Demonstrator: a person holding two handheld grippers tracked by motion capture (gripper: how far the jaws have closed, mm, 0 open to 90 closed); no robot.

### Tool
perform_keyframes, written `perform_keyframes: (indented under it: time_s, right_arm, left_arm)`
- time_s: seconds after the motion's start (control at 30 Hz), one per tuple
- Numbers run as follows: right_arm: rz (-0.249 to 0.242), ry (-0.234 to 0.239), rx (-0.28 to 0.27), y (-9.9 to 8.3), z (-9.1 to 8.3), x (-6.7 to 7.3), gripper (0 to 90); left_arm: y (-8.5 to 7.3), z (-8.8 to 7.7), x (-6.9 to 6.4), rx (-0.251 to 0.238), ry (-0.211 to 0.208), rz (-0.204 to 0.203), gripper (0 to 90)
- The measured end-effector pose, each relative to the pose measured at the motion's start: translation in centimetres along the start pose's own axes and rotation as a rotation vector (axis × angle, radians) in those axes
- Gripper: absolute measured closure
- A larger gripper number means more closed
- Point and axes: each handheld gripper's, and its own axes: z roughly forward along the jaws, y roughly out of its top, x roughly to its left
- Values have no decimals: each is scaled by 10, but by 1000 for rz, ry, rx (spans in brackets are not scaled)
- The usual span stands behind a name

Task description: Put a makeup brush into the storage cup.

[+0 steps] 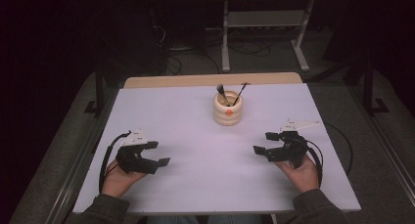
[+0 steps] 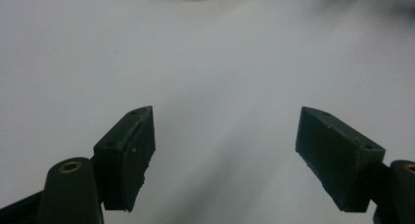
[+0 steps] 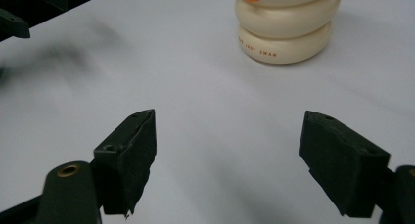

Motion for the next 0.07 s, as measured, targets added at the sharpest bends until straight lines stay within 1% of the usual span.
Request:
perform_keyframes:
  time_s: [0.07]
  right_arm:
    - [4, -6, -11, -2, -2, 2, 207]
  left_arm:
    - [0, 0, 0, -8, -6, -6, 223]
